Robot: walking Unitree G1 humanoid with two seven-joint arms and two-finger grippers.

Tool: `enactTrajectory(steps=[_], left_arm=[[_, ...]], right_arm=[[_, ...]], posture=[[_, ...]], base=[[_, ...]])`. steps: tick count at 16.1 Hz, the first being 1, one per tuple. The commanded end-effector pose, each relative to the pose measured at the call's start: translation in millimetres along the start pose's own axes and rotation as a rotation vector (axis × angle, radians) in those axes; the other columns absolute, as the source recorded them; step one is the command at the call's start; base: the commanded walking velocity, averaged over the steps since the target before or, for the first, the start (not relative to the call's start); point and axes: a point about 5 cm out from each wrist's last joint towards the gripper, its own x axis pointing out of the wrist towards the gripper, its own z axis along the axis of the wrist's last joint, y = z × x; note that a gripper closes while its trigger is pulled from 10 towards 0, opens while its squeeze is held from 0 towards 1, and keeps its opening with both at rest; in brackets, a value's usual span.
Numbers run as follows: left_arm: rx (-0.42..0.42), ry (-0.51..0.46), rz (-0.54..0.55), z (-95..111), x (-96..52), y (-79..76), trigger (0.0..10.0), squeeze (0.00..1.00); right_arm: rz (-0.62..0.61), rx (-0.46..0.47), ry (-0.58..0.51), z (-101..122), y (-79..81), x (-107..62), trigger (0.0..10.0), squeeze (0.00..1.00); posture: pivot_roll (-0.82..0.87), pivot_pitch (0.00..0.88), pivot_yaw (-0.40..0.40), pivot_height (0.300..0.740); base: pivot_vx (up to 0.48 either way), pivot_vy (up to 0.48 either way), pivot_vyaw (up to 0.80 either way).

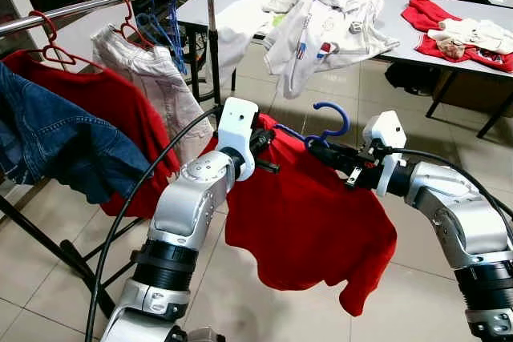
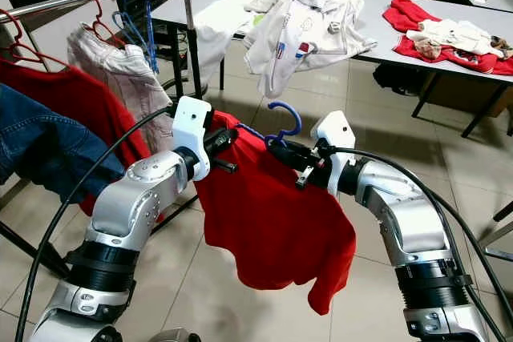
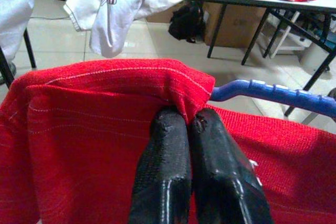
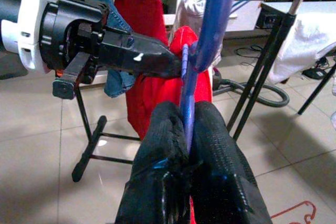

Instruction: Hang hanger

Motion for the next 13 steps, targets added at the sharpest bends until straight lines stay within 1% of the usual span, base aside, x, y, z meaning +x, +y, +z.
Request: enactTrajectory(steps=[1,2,4,6,7,9,10,11,12,13], left_arm=[[0.009,-0.032,0.018,7.9,-0.2,4.2,0.0,0.0],[0.025,-0.033,0.026,8.9,-1.0,6.0,0.0,0.0],[0.141,-0.036,0.067,19.2,-5.3,17.3,0.0,0.0],[0.202,-0.031,0.103,29.3,-9.3,31.1,0.0,0.0],[0.225,-0.022,0.107,35.1,-11.7,38.8,0.0,0.0],[0.262,-0.007,0.11,41.4,-15.3,47.0,0.0,0.0],[0.281,0.003,0.136,43.6,-15.6,54.4,0.0,0.0],[0.287,0.007,0.155,44.0,-15.2,58.4,0.0,0.0],[0.298,0.014,0.214,44.6,-13.7,69.6,0.0,0.0],[0.298,0.012,0.233,45.5,-13.2,73.5,0.0,0.0]], right_arm=[[0.016,-0.037,-0.021,9.4,0.9,0.4,0.0,0.0],[0.012,-0.041,-0.012,8.0,1.1,-0.1,0.0,0.0],[0.025,-0.081,0.066,-4.4,5.7,-3.1,0.0,0.0],[0.027,-0.069,0.09,-10.8,8.8,-6.3,0.0,0.0],[0.023,-0.07,0.118,-16.2,9.0,-9.4,0.0,0.0],[0.016,-0.064,0.134,-20.4,9.9,-13.0,0.0,0.0],[0.019,-0.062,0.131,-20.5,11.0,-15.3,0.0,0.0],[0.024,-0.062,0.127,-19.8,11.8,-16.3,0.0,0.0],[0.04,-0.06,0.116,-17.8,14.6,-19.6,0.0,0.0],[0.049,-0.058,0.114,-17.5,16.5,-21.4,0.0,0.0]], posture=[[0.03,0.0,0.008,0.74],[0.03,0.0,0.008,0.74],[0.04,0.0,0.006,0.74],[0.04,0.0,0.006,0.74],[0.04,0.0,0.006,0.74],[0.05,0.0,0.006,0.74],[0.05,0.0,0.005,0.74],[0.05,0.0,0.005,0.74],[0.05,0.0,0.006,0.74],[0.04,0.0,0.008,0.74]], base=[[0.0,0.0,0.0],[0.0,0.0,0.0],[0.0,0.0,0.0],[0.0,0.0,0.0],[0.0,0.0,0.0],[0.0,0.0,0.0],[0.0,0.0,0.0],[0.0,0.0,0.0],[0.0,0.0,0.0],[0.0,0.0,0.0]])
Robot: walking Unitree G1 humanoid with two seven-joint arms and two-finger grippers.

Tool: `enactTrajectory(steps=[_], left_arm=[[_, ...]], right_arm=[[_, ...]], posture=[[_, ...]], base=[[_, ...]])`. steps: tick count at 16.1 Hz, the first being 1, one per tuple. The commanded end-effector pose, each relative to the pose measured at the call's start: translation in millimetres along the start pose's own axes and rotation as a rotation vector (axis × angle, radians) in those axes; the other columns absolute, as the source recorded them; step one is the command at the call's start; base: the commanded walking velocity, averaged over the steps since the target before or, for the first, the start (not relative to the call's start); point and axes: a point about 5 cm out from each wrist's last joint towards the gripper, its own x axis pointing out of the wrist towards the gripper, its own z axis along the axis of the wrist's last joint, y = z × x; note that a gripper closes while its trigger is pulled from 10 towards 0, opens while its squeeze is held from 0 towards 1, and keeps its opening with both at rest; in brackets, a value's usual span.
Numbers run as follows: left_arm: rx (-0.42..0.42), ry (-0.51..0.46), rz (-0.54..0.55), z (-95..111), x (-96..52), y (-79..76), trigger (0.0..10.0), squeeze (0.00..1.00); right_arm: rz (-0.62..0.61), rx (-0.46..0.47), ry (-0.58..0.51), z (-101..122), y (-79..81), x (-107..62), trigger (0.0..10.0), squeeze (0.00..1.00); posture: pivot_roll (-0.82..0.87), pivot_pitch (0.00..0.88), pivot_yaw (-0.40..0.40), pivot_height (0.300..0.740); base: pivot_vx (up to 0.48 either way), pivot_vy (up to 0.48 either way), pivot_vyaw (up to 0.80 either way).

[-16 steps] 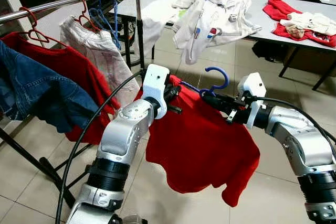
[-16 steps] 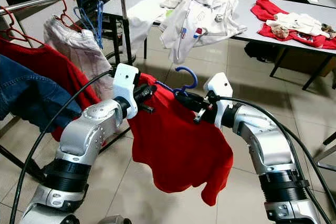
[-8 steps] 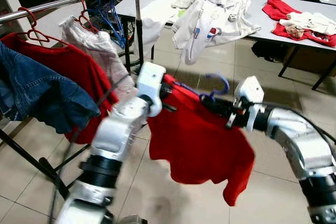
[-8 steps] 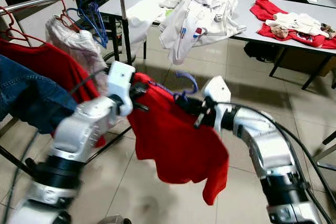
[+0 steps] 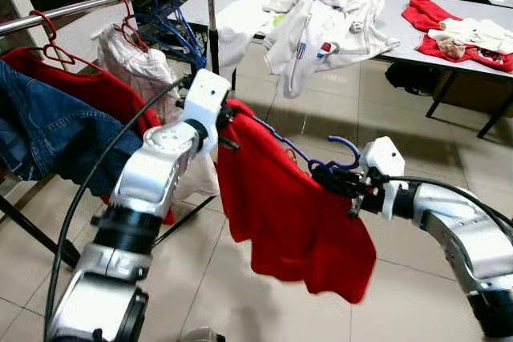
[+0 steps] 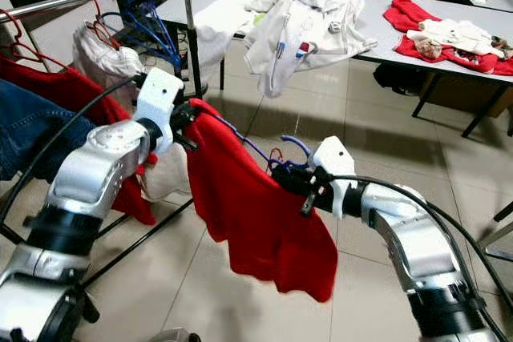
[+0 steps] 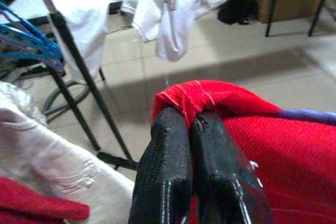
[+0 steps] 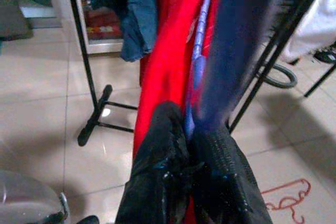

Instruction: Hang hanger

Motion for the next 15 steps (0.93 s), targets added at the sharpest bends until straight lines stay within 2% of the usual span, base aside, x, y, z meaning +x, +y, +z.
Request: enactTrajectory(steps=[1,2,5,7,12,15], left_arm=[[0.021,-0.027,0.103,8.0,-2.1,20.0,0.0,0.0],[0.021,-0.027,0.103,8.0,-2.1,20.0,0.0,0.0],[0.041,-0.061,0.136,15.9,2.3,27.2,0.0,0.0],[0.064,-0.066,0.104,17.3,6.7,25.5,0.0,0.0],[0.027,0.037,0.123,-20.5,12.1,34.2,0.0,0.0],[0.017,0.031,0.144,-24.0,10.1,40.4,0.0,0.0]], right_arm=[[0.017,0.005,0.008,0.1,1.5,-8.3,0.0,0.0],[0.017,0.005,0.008,0.1,1.5,-8.3,0.0,0.0],[0.083,0.006,0.068,-10.8,14.8,-15.8,0.0,0.0],[0.061,-0.013,0.085,-13.0,16.5,-19.3,0.0,0.0],[-0.127,0.03,-0.125,11.1,4.6,-27.8,0.0,0.0],[-0.192,0.033,-0.098,6.5,0.5,-36.0,0.0,0.0]], posture=[[0.04,0.0,0.011,0.74],[0.04,0.0,0.011,0.74],[0.04,0.0,0.015,0.74],[0.03,0.0,0.017,0.74],[0.03,0.0,0.021,0.74],[0.03,0.0,0.026,0.74]], base=[[0.0,0.0,0.0],[0.0,0.0,0.0],[0.0,0.0,0.0],[0.0,0.0,0.0],[0.0,0.0,0.0],[0.0,0.0,0.0]])
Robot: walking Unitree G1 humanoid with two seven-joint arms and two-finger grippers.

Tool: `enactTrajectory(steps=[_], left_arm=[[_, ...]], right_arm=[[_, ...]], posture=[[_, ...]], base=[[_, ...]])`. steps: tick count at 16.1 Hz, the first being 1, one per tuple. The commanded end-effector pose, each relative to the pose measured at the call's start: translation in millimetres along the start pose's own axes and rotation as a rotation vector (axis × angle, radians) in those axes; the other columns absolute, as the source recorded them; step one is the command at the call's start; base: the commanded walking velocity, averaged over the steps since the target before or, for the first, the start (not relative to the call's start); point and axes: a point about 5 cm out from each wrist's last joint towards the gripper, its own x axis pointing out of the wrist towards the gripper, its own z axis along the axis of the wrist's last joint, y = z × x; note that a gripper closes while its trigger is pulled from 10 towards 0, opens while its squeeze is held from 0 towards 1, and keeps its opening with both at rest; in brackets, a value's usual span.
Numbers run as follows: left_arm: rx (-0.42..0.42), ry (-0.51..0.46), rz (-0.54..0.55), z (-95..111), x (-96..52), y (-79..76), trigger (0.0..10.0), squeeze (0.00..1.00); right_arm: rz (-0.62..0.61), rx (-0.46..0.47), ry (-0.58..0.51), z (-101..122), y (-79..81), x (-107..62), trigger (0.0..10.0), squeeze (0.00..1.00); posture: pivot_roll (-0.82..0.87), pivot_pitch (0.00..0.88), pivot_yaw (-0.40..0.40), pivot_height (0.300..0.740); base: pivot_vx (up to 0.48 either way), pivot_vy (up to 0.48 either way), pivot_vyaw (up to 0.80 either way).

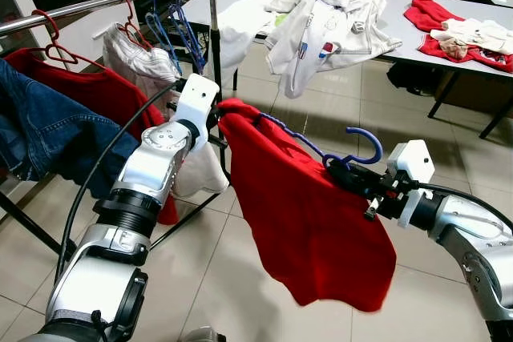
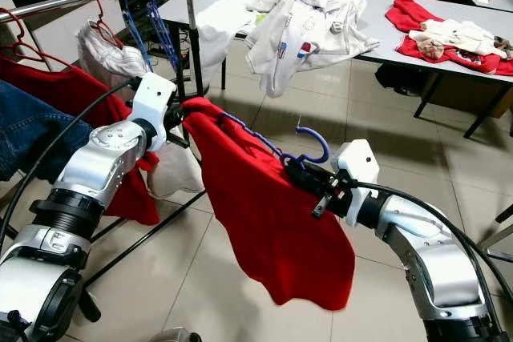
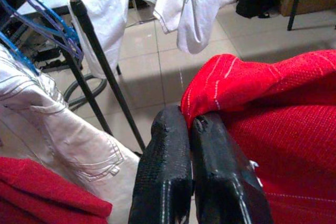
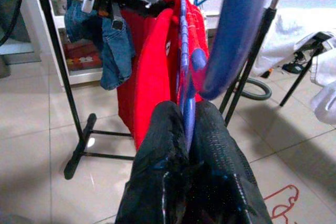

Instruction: Hang hanger

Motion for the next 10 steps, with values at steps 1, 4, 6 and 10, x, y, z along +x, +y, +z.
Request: enactTrajectory(steps=[1,4,6,10], left_arm=[[0.001,0.017,0.094,-3.9,-5.8,22.7,0.0,0.0],[0.024,0.031,0.055,-9.5,-2.5,17.7,0.0,0.0],[0.041,-0.01,0.031,2.0,-1.0,12.7,0.0,0.0],[0.084,-0.153,0.043,50.3,-4.8,23.8,0.0,0.0]], right_arm=[[-0.055,-0.019,0.002,3.1,-7.9,-12.2,0.0,0.0],[-0.053,0.008,-0.064,11.7,-8.3,-13.2,0.0,0.0],[-0.049,-0.044,0.017,6.6,-8.5,-10.6,0.0,0.0],[-0.164,-0.037,0.353,-44.2,-13.1,-7.5,0.0,0.0]], posture=[[0.03,0.0,0.027,0.74],[0.03,0.0,0.029,0.74],[0.03,0.0,0.03,0.74],[0.03,0.0,0.024,0.74]], base=[[0.0,0.0,0.0],[0.0,0.0,0.0],[0.0,0.0,0.0],[0.0,0.0,0.0]])
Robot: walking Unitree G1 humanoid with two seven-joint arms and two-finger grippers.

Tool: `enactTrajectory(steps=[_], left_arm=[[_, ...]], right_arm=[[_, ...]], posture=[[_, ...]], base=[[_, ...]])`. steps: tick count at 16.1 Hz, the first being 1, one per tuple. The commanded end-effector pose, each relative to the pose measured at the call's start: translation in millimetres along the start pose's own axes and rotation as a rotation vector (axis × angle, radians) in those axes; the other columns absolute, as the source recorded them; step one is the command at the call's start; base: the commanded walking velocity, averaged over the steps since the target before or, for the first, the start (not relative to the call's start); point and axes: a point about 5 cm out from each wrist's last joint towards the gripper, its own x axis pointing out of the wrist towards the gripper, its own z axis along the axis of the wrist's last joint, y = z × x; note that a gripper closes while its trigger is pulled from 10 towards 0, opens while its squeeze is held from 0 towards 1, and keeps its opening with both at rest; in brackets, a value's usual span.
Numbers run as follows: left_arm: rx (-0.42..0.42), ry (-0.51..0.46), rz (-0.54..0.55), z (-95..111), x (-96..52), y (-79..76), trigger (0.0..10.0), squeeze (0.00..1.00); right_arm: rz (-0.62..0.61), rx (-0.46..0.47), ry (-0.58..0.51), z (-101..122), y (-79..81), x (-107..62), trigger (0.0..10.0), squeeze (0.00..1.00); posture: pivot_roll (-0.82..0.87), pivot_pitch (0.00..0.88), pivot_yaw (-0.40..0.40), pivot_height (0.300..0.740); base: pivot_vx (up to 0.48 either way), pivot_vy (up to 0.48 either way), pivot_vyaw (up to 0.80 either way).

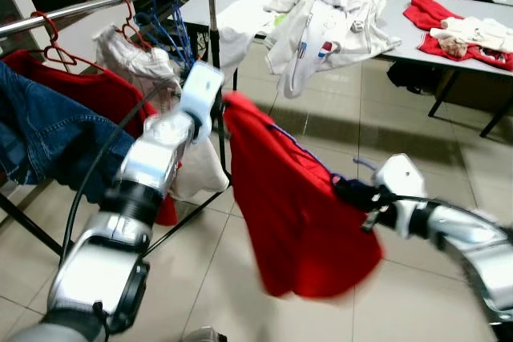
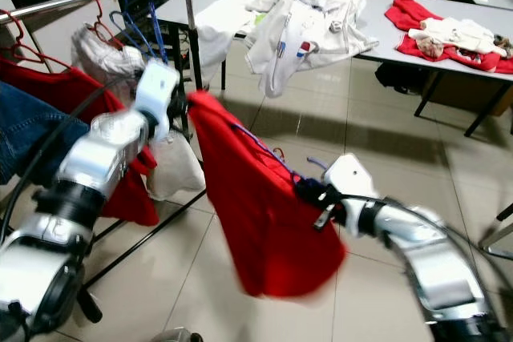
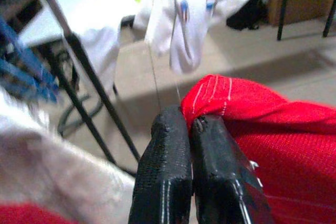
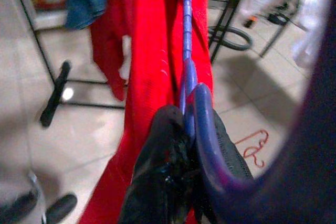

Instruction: Hang hanger

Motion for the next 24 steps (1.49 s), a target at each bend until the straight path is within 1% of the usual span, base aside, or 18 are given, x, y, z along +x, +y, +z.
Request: enactTrajectory(steps=[1,2,3,4,5,6,7,9,11,12,13,14,15,17,18,20,22,24], left_arm=[[0.038,-0.076,0.07,23.8,-8.4,21.9,0.0,0.0],[0.041,-0.088,0.053,27.5,-9.3,20.1,0.0,0.0],[0.046,-0.104,0.012,32.1,-10.6,13.4,0.0,0.0],[0.047,-0.114,-0.028,33.2,-10.8,3.8,0.0,0.0],[0.055,-0.117,-0.045,33.2,-10.3,-2.1,0.0,0.0],[0.058,-0.124,-0.057,35.3,-10.1,-5.2,0.0,0.0],[0.081,-0.128,-0.088,38.0,-10.2,-11.1,0.0,0.0],[0.115,-0.116,-0.107,36.3,-10.0,-14.9,0.0,0.0],[0.143,-0.056,-0.108,18.7,-7.9,-23.9,0.0,0.0],[0.149,-0.053,-0.089,17.4,-7.5,-24.0,0.0,0.0],[0.152,-0.049,-0.053,17.3,-6.8,-21.2,0.0,0.0],[0.155,-0.042,0.019,19.2,-5.8,-7.9,0.0,0.0],[0.165,-0.027,0.073,18.5,-5.1,4.1,0.0,0.0],[0.164,0.001,0.119,12.0,-4.4,16.6,0.0,0.0],[0.153,0.024,0.13,5.5,-3.1,20.7,0.0,0.0],[0.152,0.064,0.135,-7.1,-0.3,20.2,0.0,0.0],[0.15,0.097,0.148,-16.7,1.9,20.9,0.0,0.0],[0.132,0.122,0.15,-26.7,4.2,20.5,0.0,0.0]], right_arm=[[-0.073,0.031,0.109,-17.7,-9.0,-4.6,0.0,0.0],[-0.082,0.038,0.116,-19.3,-8.7,-2.5,0.0,0.0],[-0.09,0.048,0.123,-20.4,-7.4,1.7,0.0,0.0],[-0.067,0.058,0.132,-21.1,-2.8,6.4,0.0,0.0],[0.003,0.067,0.175,-25.1,6.4,8.6,0.0,0.0],[0.042,0.042,0.216,-29.5,11.2,8.7,0.0,0.0],[0.039,-0.011,0.24,-30.3,11.2,9.9,0.0,0.0],[0.028,-0.042,0.224,-24.9,10.0,12.2,0.0,0.0],[0.02,-0.045,0.136,2.7,12.9,21.0,0.0,0.0],[0.028,-0.044,0.139,4.6,14.3,22.0,0.0,0.0],[0.051,-0.038,0.163,2.5,17.9,22.4,0.0,0.0],[0.07,-0.033,0.197,-6.3,22.1,19.4,0.0,0.0],[0.068,-0.025,0.183,-9.0,23.5,16.1,0.0,0.0],[0.065,-0.008,0.092,-1.8,25.5,10.4,0.0,0.0],[0.075,0.033,0.002,6.9,27.7,5.7,0.0,0.0],[0.099,0.036,-0.086,18.1,28.4,-2.2,0.0,0.0],[0.133,0.029,-0.123,22.6,31.0,-7.4,0.0,0.0],[0.177,0.053,-0.183,28.1,33.8,-15.0,0.0,0.0]], posture=[[0.03,0.0,0.023,0.74],[0.04,0.0,0.022,0.74],[0.04,0.0,0.019,0.74],[0.04,0.0,0.018,0.74],[0.03,0.0,0.017,0.74],[0.03,0.0,0.018,0.74],[0.03,0.0,0.018,0.74],[0.03,0.0,0.018,0.74],[0.03,0.0,0.022,0.74],[0.02,0.0,0.024,0.74],[0.02,0.0,0.023,0.74],[0.03,0.0,0.018,0.74],[0.03,0.0,0.015,0.74],[0.04,0.0,0.012,0.74],[0.03,0.0,0.015,0.74],[0.03,0.0,0.022,0.74],[0.02,0.0,0.028,0.74],[0.02,0.0,0.033,0.74]], base=[[0.0,0.0,0.0],[0.0,0.0,0.0],[0.0,0.0,0.0],[0.0,0.0,0.0],[0.0,0.0,0.0],[0.0,0.0,0.0],[0.0,0.0,0.0],[0.0,0.0,0.0],[0.0,0.0,0.0],[0.0,0.0,0.0],[0.0,0.0,0.0],[0.0,0.0,0.0],[0.0,0.0,0.0],[0.0,0.0,0.0],[0.0,0.0,0.0],[0.0,0.0,0.0],[0.0,0.0,0.0],[0.0,0.0,0.0]])
